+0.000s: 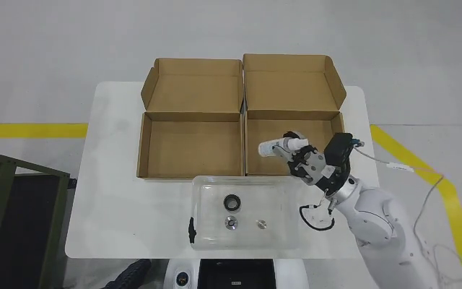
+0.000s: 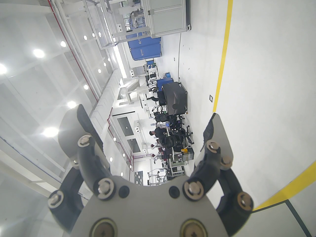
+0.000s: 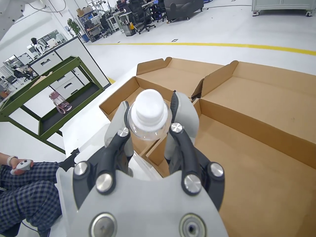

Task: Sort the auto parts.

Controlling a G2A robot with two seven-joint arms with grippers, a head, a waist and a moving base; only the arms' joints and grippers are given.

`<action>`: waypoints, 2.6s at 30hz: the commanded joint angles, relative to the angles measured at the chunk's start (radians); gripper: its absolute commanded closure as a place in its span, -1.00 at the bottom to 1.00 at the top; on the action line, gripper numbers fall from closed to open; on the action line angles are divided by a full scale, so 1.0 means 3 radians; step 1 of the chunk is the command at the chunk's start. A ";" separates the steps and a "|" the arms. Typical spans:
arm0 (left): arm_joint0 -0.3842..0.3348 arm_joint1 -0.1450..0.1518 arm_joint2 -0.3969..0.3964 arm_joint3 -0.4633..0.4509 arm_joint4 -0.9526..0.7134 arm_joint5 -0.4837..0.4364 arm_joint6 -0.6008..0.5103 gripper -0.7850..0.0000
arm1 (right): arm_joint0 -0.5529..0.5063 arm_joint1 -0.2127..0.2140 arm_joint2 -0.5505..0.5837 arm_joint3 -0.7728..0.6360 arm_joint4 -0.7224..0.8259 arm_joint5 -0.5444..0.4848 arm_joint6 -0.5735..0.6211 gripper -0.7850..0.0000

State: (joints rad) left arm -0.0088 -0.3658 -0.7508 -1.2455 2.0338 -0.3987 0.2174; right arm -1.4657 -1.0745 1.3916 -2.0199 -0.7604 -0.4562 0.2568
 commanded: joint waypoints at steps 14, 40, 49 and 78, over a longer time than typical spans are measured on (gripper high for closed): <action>0.0000 0.0000 0.0000 0.0000 0.0000 0.0000 0.0000 -1.00 | 0.0651 -0.0087 -0.0548 0.0587 -0.0872 0.0397 0.0096 1.00; 0.0000 0.0000 0.0000 0.0000 0.0000 0.0000 0.0000 -1.00 | 0.1380 -0.0256 -0.1142 0.1426 -0.1382 0.0543 0.0273 -1.00; 0.0000 0.0000 0.0000 0.0000 0.0000 0.0000 0.0000 -1.00 | 0.1405 -0.0260 -0.1066 0.1393 -0.1412 0.0521 0.0387 -1.00; 0.0000 0.0000 0.0000 0.0000 0.0000 0.0000 0.0000 -1.00 | 0.0230 0.0040 0.0002 -0.0525 -0.1160 -0.1126 0.0990 -1.00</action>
State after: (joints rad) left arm -0.0088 -0.3658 -0.7508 -1.2455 2.0338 -0.3987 0.2174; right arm -1.3786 -1.0653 1.3828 -2.1620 -1.1008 -0.7786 0.5563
